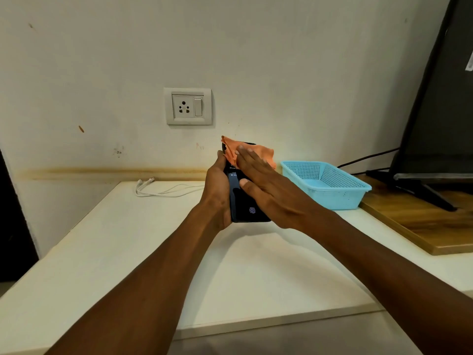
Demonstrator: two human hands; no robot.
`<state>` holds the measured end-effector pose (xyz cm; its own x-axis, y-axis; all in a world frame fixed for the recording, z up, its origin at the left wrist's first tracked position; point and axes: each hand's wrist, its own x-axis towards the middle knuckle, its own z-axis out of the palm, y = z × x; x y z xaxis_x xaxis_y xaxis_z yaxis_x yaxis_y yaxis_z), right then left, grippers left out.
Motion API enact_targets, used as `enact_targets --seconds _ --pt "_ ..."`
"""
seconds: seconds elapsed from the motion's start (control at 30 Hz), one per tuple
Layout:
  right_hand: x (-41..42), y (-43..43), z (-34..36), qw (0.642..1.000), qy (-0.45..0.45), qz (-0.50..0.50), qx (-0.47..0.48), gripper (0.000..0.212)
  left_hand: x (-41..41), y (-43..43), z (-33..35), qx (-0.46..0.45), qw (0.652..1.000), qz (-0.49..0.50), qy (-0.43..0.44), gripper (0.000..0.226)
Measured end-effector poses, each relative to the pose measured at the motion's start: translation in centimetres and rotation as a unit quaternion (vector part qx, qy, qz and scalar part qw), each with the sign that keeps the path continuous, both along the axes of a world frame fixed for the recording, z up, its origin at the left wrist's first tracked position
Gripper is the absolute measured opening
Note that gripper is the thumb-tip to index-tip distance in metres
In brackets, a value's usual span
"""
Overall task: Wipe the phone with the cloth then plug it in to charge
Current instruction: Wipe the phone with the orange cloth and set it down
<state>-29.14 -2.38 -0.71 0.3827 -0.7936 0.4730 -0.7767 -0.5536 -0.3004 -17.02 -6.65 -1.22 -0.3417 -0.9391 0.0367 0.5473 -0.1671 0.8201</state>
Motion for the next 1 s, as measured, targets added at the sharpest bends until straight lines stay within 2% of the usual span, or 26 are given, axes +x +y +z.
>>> enact_targets --seconds 0.23,0.67,0.77,0.9,1.0 --pt "-0.1 2.9 -1.0 0.999 0.039 -0.008 0.023 0.055 0.2 0.1 0.0 0.032 0.999 -0.001 -0.01 0.076" --pt "0.0 7.1 -4.4 0.996 0.081 -0.029 0.034 0.056 0.5 -0.4 -0.4 0.015 0.999 -0.019 0.046 0.074" --pt "0.1 6.9 -5.5 0.996 0.075 -0.034 0.037 0.054 0.4 -0.5 -0.5 -0.004 0.999 -0.013 0.048 0.072" --pt "0.0 7.1 -6.0 0.995 0.085 -0.032 0.029 0.064 0.4 -0.7 -0.6 -0.007 0.999 -0.012 0.046 0.074" --pt "0.2 7.6 -5.9 0.996 0.071 -0.026 0.053 0.059 0.4 -1.0 -0.6 0.004 0.999 -0.016 0.052 0.075"
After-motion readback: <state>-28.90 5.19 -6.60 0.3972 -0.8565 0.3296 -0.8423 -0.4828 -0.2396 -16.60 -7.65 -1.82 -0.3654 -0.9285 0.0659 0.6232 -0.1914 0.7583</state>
